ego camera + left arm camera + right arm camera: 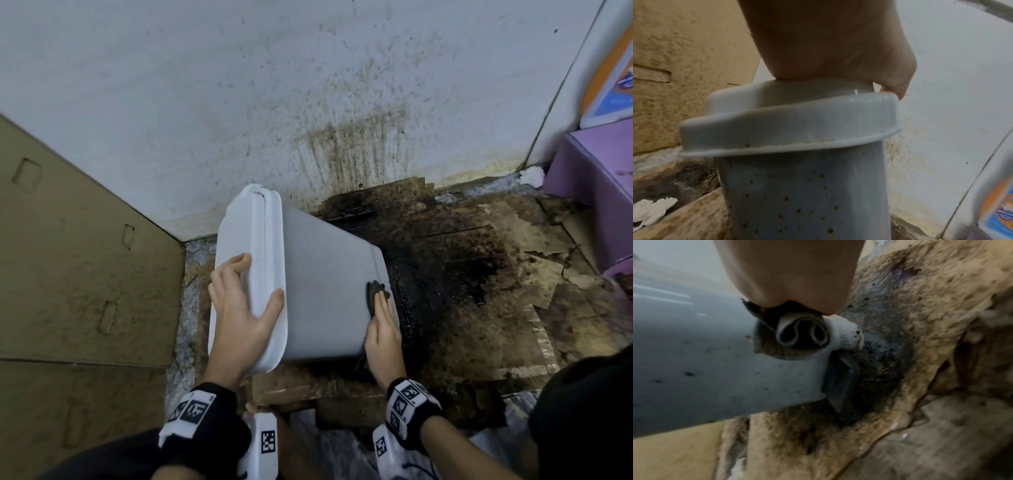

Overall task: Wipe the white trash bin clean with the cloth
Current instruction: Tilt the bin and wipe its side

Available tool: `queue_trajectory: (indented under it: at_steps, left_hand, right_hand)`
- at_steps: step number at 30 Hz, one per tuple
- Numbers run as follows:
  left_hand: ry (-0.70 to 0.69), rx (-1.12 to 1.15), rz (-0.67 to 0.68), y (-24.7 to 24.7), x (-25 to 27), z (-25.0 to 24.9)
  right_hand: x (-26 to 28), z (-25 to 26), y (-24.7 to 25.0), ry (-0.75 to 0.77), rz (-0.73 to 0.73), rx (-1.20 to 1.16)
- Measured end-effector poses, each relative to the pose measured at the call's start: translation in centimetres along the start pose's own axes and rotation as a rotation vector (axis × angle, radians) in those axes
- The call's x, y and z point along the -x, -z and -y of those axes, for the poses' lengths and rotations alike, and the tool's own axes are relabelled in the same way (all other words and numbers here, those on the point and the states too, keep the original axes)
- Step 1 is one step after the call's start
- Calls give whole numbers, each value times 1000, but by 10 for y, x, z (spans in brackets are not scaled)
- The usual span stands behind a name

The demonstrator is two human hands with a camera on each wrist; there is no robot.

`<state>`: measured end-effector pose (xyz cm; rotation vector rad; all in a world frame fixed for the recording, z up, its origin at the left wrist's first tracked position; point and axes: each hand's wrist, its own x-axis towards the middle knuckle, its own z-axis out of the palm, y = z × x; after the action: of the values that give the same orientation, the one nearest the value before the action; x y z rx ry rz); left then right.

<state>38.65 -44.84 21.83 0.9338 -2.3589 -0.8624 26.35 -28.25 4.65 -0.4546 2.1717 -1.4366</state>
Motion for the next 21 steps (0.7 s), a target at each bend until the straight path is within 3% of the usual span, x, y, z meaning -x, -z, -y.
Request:
queue_trajectory:
  at_steps: [5, 10, 15, 21]
  left_hand:
    - [-1, -8, 6, -2, 0, -2]
    - [-8, -27, 18, -4, -1, -2]
    - [-14, -51, 15, -3, -4, 5]
    - [-6, -39, 32, -2, -3, 3]
  right_hand:
    - [12, 59, -16, -15, -1, -178]
    - [13, 127, -22, 237, 235, -157]
    - [-18, 144, -13, 299, 411, -28]
    - [-80, 149, -22, 311, 437, 61]
